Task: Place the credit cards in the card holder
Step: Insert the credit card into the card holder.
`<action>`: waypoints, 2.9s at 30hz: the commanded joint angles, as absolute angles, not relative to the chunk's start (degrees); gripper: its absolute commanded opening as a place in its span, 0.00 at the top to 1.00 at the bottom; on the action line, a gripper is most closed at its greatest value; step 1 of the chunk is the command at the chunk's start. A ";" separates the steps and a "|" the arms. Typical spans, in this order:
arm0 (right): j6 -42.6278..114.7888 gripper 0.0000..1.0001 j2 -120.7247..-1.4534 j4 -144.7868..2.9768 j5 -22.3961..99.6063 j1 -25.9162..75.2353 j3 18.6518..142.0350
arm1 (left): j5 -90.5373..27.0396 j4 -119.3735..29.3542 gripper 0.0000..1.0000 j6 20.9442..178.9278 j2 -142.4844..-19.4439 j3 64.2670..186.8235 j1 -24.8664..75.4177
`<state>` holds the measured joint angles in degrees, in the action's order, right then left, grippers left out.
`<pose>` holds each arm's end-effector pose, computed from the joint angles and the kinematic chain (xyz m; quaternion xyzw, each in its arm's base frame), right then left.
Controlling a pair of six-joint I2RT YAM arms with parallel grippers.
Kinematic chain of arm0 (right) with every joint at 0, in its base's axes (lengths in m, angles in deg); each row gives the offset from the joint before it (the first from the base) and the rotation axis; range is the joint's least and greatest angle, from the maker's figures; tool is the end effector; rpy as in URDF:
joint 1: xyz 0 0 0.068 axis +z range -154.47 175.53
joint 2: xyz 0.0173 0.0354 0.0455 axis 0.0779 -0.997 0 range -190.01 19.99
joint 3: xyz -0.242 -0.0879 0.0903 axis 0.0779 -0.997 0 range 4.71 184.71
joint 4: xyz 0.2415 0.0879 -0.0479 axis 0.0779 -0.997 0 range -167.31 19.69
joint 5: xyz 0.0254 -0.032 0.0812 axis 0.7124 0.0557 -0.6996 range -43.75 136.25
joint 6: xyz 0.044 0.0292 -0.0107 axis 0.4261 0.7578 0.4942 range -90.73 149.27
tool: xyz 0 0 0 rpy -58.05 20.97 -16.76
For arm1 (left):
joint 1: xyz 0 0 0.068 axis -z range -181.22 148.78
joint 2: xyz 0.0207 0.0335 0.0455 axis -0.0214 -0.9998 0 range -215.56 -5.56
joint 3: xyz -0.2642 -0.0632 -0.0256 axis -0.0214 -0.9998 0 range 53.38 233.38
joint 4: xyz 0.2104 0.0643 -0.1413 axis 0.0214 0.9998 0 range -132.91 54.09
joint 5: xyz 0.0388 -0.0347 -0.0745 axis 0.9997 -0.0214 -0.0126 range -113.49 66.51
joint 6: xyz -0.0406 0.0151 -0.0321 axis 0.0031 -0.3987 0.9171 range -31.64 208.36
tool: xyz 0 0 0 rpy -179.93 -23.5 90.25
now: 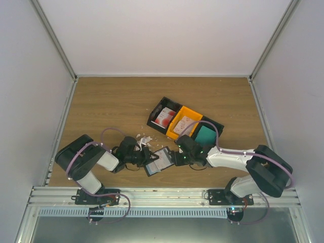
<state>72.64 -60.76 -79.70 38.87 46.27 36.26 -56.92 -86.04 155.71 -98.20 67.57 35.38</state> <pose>0.1483 0.1888 0.1346 -0.0791 0.9576 0.2399 0.1387 0.1686 -0.1496 0.0892 -0.0981 0.8554 -0.5039 0.0696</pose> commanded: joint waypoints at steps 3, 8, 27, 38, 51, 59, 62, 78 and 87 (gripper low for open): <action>73.07 0.78 -63.72 -82.70 38.26 47.12 33.45 | -55.09 -87.99 1.00 154.66 -101.14 68.73 35.08; 73.04 0.78 -63.85 -82.45 38.23 47.13 33.36 | -55.04 -88.50 0.99 154.48 -102.41 68.91 35.08; 73.56 0.78 -63.68 -81.82 38.47 47.12 32.97 | -55.22 -83.49 0.80 151.37 -100.80 71.56 36.82; 73.61 0.77 -63.44 -81.57 38.86 47.13 32.84 | -51.50 -73.18 0.52 150.43 -92.47 71.63 38.48; 73.43 0.77 -63.88 -79.91 38.26 47.15 31.96 | -51.48 -63.10 0.34 149.17 -87.36 72.71 38.59; 73.23 0.77 -63.93 -79.45 37.90 47.13 32.17 | -53.32 -58.45 0.27 150.79 -84.12 71.30 38.56; 72.99 0.77 -64.04 -79.20 37.68 47.12 32.30 | -53.16 -57.09 0.28 151.41 -82.85 71.13 38.51; 72.35 0.77 -63.69 -77.97 36.53 47.12 31.96 | -51.68 -54.11 0.34 152.61 -78.15 68.07 38.24; 72.33 0.78 -63.34 -78.02 36.54 47.15 31.96 | -51.68 -54.09 0.43 155.21 -74.23 67.88 37.81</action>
<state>72.60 -61.55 -73.05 36.77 46.32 34.27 -52.57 -55.00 153.74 -75.64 68.86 38.26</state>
